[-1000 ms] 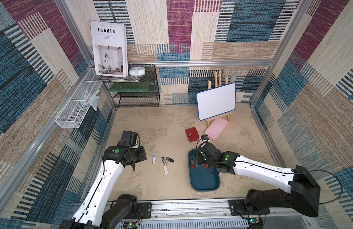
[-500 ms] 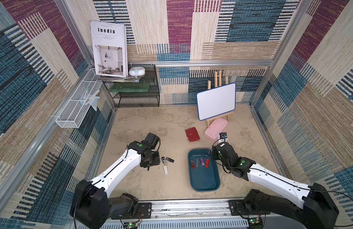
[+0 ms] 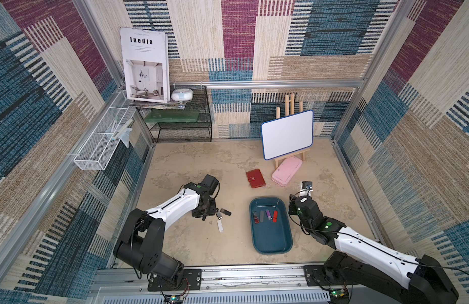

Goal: Put the usb flash drive into the storage box
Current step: Pick up the USB flash from the center of the board.

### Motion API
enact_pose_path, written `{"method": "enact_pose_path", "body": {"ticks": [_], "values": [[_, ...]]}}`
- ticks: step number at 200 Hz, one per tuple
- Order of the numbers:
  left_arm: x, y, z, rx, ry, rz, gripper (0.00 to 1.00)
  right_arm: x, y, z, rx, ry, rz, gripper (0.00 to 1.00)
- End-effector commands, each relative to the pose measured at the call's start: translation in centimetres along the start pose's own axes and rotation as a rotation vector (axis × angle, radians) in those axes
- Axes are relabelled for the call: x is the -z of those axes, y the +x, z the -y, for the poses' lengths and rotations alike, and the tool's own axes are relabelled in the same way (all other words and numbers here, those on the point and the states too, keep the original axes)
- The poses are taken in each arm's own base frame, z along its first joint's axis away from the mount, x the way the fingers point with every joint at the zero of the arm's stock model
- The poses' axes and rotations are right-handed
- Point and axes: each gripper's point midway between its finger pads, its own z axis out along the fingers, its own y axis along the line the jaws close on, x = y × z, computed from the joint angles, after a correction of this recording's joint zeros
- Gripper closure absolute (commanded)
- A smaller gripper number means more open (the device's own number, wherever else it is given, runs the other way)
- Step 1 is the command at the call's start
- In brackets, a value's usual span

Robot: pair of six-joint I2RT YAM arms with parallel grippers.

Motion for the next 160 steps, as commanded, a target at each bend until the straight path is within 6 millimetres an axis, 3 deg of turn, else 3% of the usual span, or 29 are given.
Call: {"method": "enact_pose_path", "body": {"ticks": [1,67,160], "values": [[-0.4,-0.6,0.0,-0.013,-0.008,0.005,0.58,-0.1,-0.7,0.0,-0.025,0.01,0.029,0.56],[-2.4,-0.6,-1.0,0.004,-0.02,-0.051,0.6,-0.4,-0.4,0.1,-0.022,0.017,0.022,0.56],[-3.9,-0.7,-0.8,-0.01,-0.011,-0.074,0.66,-0.5,-0.2,0.1,-0.019,0.017,0.015,0.56]]}}
